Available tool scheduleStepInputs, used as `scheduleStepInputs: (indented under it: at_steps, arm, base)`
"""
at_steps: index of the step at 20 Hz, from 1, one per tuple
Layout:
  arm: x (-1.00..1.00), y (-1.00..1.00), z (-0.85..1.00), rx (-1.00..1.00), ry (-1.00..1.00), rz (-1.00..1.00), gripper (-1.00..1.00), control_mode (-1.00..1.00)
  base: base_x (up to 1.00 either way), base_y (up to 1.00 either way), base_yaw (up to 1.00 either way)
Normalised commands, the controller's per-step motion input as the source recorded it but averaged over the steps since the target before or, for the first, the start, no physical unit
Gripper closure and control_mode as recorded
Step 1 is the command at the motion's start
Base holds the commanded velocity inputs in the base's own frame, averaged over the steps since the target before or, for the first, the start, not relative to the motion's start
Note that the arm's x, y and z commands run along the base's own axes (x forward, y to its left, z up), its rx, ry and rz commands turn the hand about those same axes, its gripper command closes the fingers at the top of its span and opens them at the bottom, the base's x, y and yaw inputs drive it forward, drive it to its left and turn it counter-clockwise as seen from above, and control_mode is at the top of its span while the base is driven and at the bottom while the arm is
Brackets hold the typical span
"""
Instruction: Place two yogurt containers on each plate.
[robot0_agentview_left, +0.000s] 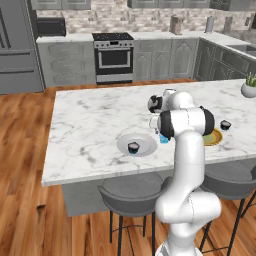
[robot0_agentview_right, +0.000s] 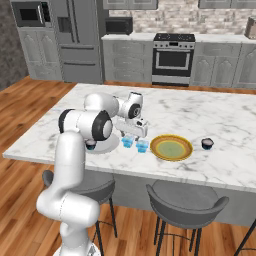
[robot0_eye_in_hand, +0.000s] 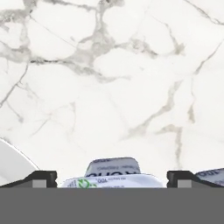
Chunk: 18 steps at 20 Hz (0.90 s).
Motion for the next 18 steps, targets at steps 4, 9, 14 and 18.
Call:
scheduleStepInputs:
  at_steps: [4,9,14,18]
  arm:
    - [-0.08,0.0,0.0,0.0,0.0,0.0,-1.0,-1.0]
    - [-0.17,0.01,0.0,0.0,0.0,0.0,-1.0,-1.0]
    - [-0.12,0.04,0.0,0.0,0.0,0.0,-1.0,-1.0]
    - [-0.03,0.12,0.0,0.0,0.0,0.0,-1.0,-1.0]
  base:
    - [0.0,0.0,0.0]
    - [0.0,0.0,0.0]
    - [0.0,0.0,0.0]
    - [0.0,0.0,0.0]
